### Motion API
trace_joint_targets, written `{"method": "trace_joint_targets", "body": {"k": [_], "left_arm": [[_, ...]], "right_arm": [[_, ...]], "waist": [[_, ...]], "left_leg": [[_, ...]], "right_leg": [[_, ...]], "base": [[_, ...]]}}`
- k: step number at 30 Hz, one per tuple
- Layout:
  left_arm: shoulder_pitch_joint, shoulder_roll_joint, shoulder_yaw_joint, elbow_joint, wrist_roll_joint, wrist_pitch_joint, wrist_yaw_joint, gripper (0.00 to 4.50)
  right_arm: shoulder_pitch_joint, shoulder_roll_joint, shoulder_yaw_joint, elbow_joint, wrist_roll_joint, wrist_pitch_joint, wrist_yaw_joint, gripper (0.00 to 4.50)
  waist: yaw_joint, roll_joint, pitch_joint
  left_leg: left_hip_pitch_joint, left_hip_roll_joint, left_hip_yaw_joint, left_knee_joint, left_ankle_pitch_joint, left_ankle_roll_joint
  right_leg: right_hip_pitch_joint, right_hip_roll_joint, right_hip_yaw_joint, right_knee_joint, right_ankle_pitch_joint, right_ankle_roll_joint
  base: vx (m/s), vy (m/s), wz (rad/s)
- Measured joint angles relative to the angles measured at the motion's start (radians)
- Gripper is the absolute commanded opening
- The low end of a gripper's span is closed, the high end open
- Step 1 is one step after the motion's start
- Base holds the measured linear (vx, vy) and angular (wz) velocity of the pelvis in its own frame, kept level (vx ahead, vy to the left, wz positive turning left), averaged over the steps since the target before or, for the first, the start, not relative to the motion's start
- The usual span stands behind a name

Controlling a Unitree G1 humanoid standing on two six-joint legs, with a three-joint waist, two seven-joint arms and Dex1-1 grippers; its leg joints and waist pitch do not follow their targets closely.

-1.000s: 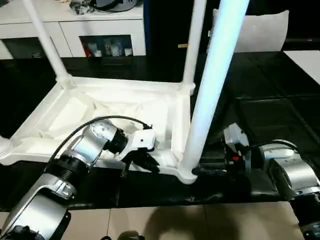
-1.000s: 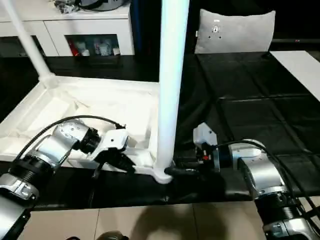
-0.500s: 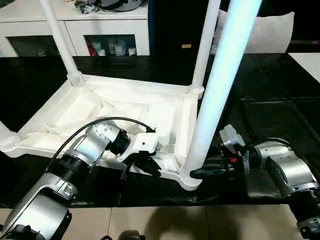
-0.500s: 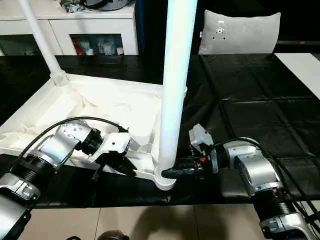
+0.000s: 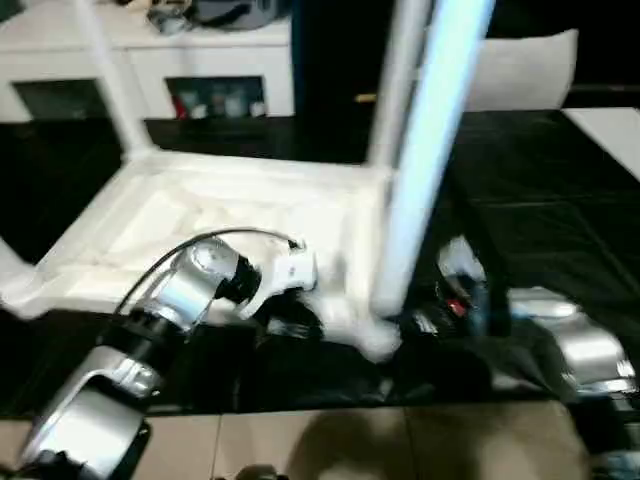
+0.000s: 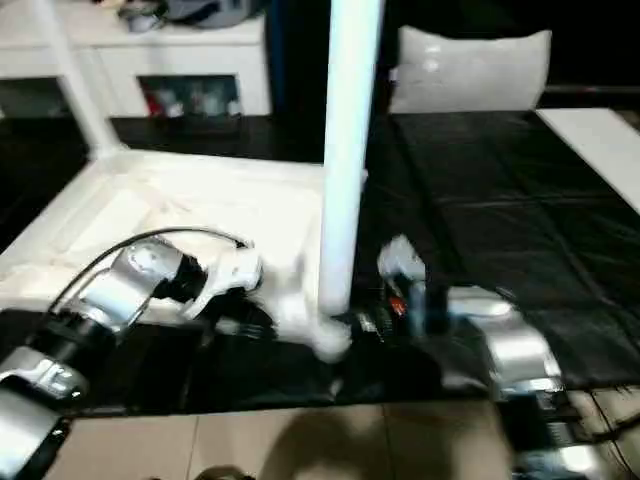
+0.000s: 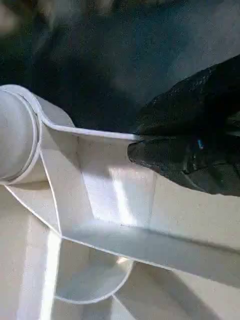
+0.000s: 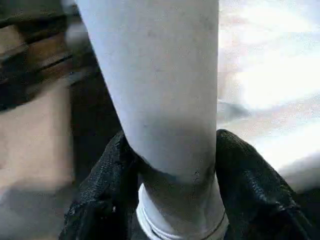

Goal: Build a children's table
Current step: Rotate leg to tighten

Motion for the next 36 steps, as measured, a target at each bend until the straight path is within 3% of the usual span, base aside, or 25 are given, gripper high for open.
{"method": "trace_joint_targets", "body": {"k": [3,5,8,13,14,15,17,25,28,30,36], "left_arm": [[-0.002,-0.055,0.022,0.001,0.002,0.074,0.095,0.00],[-0.007,-0.111,0.058,0.011,0.006,0.137,0.217,0.00],[-0.023,-0.183,0.087,0.040,0.018,0.166,0.368,0.00],[-0.027,-0.273,0.125,0.063,0.025,0.166,0.540,0.00],[-0.027,-0.280,0.128,0.062,0.025,0.165,0.552,0.00],[-0.027,-0.281,0.130,0.060,0.025,0.165,0.555,0.00],[-0.027,-0.281,0.131,0.054,0.025,0.165,0.558,0.00],[-0.025,-0.272,0.118,0.051,0.032,0.152,0.538,0.00],[-0.013,-0.250,0.108,0.033,0.023,0.136,0.494,0.00],[-0.009,-0.237,0.102,0.031,0.019,0.118,0.462,0.00],[0.003,-0.160,0.078,0.027,-0.001,0.057,0.325,0.00]], "right_arm": [[-0.012,0.041,-0.036,0.018,-0.025,0.010,-0.142,1.91],[-0.040,0.123,-0.072,0.050,-0.065,0.007,-0.315,1.91],[-0.086,0.203,-0.097,0.097,-0.102,-0.007,-0.522,1.91],[-0.125,0.289,-0.150,0.157,-0.141,-0.070,-0.708,1.91],[-0.127,0.297,-0.151,0.167,-0.145,-0.093,-0.727,2.47],[-0.127,0.300,-0.151,0.172,-0.146,-0.107,-0.734,2.61],[-0.127,0.317,-0.157,0.172,-0.146,-0.123,-0.745,2.61],[-0.109,0.319,-0.159,0.170,-0.139,-0.156,-0.715,3.45],[-0.079,0.272,-0.143,0.145,-0.114,-0.166,-0.621,3.57],[-0.063,0.229,-0.131,0.130,-0.109,-0.166,-0.548,3.89],[-0.044,0.045,-0.070,0.110,-0.084,-0.185,-0.270,4.39]], "waist": [[-0.040,0.002,-0.001],[-0.068,0.002,-0.001],[-0.083,0.002,-0.001],[-0.074,0.003,-0.002],[-0.072,0.003,-0.002],[-0.070,0.003,-0.002],[-0.068,0.003,-0.002],[-0.062,0.005,-0.001],[-0.060,0.005,-0.001],[-0.057,0.005,-0.001],[-0.044,0.009,-0.001]], "left_leg": [[0.000,0.004,-0.002,-0.002,0.000,0.001],[-0.002,0.004,-0.002,-0.002,-0.001,0.002],[-0.002,0.000,-0.002,-0.003,-0.003,0.004],[-0.008,0.001,-0.002,-0.008,-0.001,0.010],[-0.010,0.000,-0.002,-0.008,-0.002,0.010],[-0.012,0.000,-0.001,-0.008,-0.002,0.011],[-0.020,-0.001,0.000,-0.007,-0.002,0.011],[-0.019,0.000,0.001,-0.005,-0.001,0.009],[-0.019,0.000,0.001,-0.005,-0.001,0.009],[-0.019,0.000,0.001,-0.005,-0.001,0.009],[-0.019,0.000,0.001,-0.004,0.000,0.009]], "right_leg": [[0.008,0.000,-0.009,-0.017,0.003,0.005],[0.009,0.000,-0.009,-0.020,0.004,0.006],[0.007,-0.001,-0.007,-0.020,0.008,0.004],[0.001,0.000,-0.006,-0.018,0.005,0.004],[-0.003,0.000,-0.005,-0.016,0.003,0.005],[-0.006,0.000,-0.003,-0.012,0.004,0.003],[-0.014,-0.001,0.000,-0.006,0.003,-0.001],[-0.016,-0.001,0.000,0.000,-0.002,0.000],[-0.016,-0.001,0.001,0.000,-0.002,0.000],[-0.016,-0.001,0.001,0.001,-0.002,0.000],[-0.016,-0.001,0.001,0.001,-0.001,-0.001]], "base": [[0.000,0.000,0.00],[0.000,0.000,0.00],[0.000,0.000,0.00],[0.000,0.000,0.00],[0.000,0.000,0.00],[0.000,0.000,0.00],[0.000,0.000,0.00],[0.000,0.000,0.00],[0.000,0.000,0.00],[0.000,0.000,0.00],[0.000,0.000,0.00]]}}
